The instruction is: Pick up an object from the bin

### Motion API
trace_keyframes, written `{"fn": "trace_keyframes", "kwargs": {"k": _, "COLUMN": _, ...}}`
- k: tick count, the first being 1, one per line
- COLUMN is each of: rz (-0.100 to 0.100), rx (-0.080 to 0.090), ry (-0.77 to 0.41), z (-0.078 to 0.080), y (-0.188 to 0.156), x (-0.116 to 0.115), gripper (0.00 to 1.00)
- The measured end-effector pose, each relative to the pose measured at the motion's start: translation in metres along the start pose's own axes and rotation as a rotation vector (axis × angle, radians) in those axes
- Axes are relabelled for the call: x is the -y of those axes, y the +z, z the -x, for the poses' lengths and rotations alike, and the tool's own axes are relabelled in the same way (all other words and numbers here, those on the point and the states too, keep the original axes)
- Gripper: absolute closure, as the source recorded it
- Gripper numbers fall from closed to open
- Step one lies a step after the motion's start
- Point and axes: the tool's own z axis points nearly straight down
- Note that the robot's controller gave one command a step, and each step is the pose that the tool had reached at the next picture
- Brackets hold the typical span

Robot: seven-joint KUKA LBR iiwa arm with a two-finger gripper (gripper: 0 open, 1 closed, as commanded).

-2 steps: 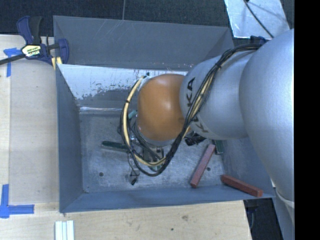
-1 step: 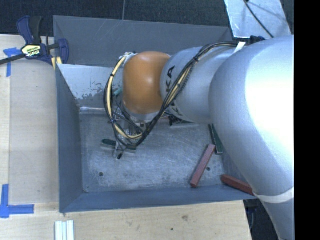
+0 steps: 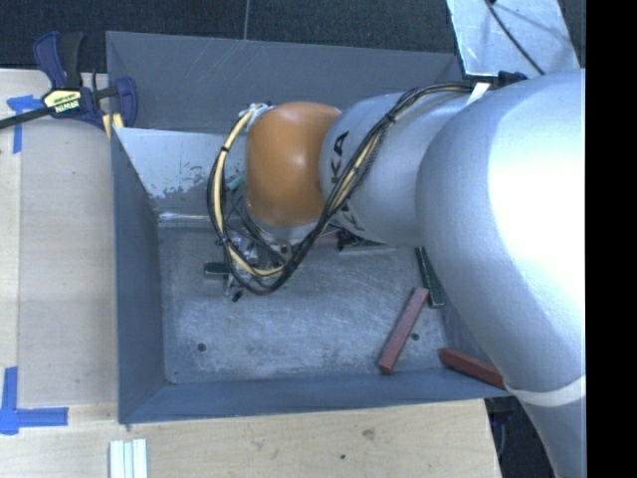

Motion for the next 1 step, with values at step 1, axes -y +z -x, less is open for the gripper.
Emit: {"fn": "trace_keyframes", "kwargs": {"k": 1, "rz": 0.001, "rx": 0.008, "ry": -0.088, "z": 0.0256, "y": -0.1346, "x": 0.0, "gripper": 1.0}}
